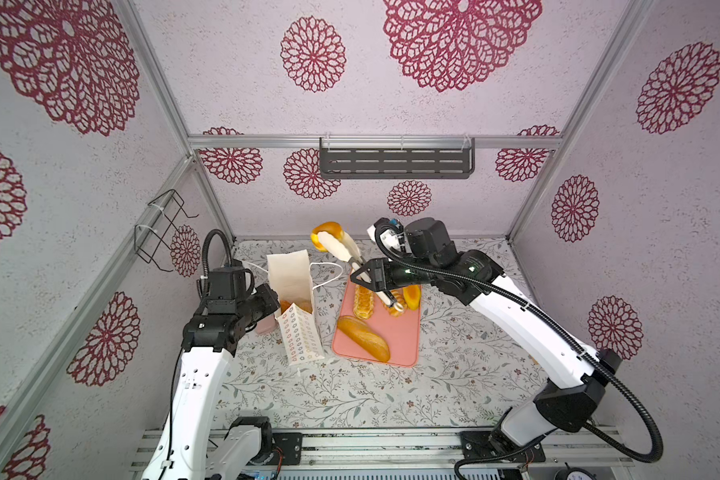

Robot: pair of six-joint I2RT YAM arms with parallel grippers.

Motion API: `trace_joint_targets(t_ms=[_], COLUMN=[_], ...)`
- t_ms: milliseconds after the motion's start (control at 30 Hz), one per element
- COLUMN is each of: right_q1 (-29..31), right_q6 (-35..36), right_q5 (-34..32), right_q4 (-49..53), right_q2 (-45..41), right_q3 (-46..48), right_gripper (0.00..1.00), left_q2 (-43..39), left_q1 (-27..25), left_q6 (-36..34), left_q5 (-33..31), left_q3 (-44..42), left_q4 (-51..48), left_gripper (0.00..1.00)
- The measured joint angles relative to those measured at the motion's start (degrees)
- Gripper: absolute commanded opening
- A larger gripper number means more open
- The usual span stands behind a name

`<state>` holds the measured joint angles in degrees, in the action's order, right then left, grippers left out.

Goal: Place the fake bread into the paper bag
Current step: 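Lift the yellow bun with the right gripper's tongs toward the bag, then open the tongs over the bag opening to drop the yellow bun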

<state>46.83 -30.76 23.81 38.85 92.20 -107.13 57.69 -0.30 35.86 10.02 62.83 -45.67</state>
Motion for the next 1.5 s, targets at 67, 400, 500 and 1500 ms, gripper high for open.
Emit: trace_joint_targets(t_ms=[67, 400, 500, 1500], right_q1=[0.90, 2.27, 2.73, 3.28], right_q6=[0.28, 0.28, 0.28, 5.75], right_q5=[0.15, 1.70, 2.01, 3.21], right_q4=[0.17, 1.07, 1.68, 11.58], right_q2=[2.05, 12.57, 14.88, 18.53], right_q3=[-2.36, -9.66, -11.39, -15.21], right_gripper=[0.41, 0.41, 0.42, 0.56], left_q2=[0.00, -0.04, -0.04, -0.07], left_q1=[0.00, 0.00, 0.00, 0.00], left_q6=[0.17, 0.70, 0.74, 0.79], left_q5=[-0.02, -0.02, 0.00, -0.02], left_q3=[0.00, 0.00, 0.00, 0.00], left_q4=[0.00, 0.00, 0.00, 0.02], left_gripper=[0.13, 0.13, 0.12, 0.11])
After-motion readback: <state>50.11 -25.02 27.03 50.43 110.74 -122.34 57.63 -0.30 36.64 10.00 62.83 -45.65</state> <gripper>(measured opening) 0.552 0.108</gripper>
